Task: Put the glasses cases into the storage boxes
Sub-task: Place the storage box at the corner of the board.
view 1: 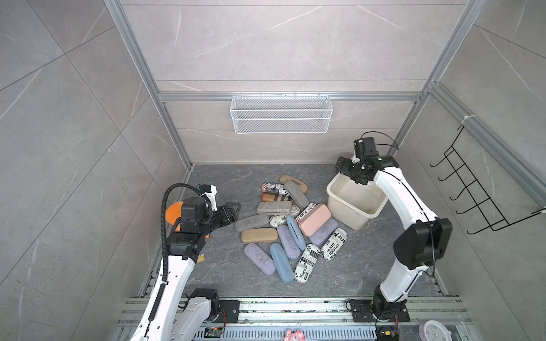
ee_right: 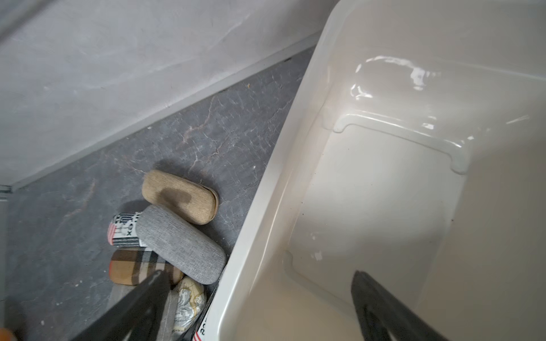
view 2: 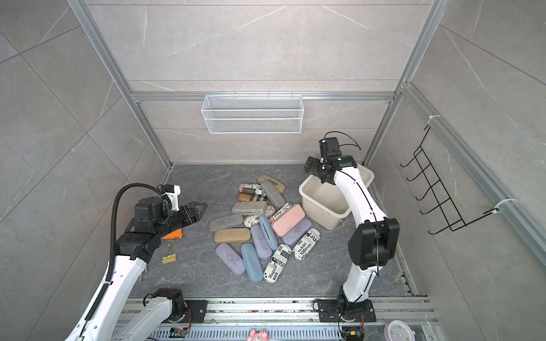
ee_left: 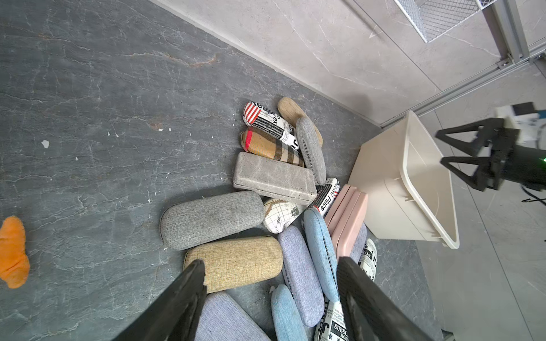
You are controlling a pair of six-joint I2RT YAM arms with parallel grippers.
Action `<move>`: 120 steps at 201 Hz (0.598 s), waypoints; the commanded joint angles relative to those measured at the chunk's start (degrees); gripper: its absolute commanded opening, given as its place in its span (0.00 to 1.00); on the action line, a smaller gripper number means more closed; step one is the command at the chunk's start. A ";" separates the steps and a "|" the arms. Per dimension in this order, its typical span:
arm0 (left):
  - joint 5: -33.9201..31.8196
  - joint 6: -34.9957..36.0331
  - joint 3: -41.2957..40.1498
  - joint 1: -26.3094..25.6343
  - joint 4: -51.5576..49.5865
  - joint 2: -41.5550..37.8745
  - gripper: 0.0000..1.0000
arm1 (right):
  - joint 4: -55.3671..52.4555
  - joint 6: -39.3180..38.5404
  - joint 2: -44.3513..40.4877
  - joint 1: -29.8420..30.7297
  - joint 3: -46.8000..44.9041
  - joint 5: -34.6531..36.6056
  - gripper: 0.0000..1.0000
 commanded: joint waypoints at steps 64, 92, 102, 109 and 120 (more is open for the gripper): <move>2.79 -1.21 -0.11 -0.26 2.41 -1.05 0.73 | -4.30 -2.44 4.67 1.76 1.12 1.65 0.62; 2.99 -1.33 -0.17 -0.20 2.61 -0.99 0.73 | -4.46 -2.67 6.02 2.10 2.67 0.45 0.66; 3.00 -1.35 -0.31 -0.20 2.52 -0.90 0.73 | -3.97 -2.51 6.09 2.30 2.79 0.59 0.67; 2.97 -1.37 -0.36 -0.21 2.53 -0.90 0.73 | -3.71 -2.18 6.24 2.38 2.89 0.48 0.67; 2.93 -1.35 -0.39 -0.25 2.52 -0.87 0.73 | -3.89 -1.55 6.07 2.91 3.11 2.32 0.67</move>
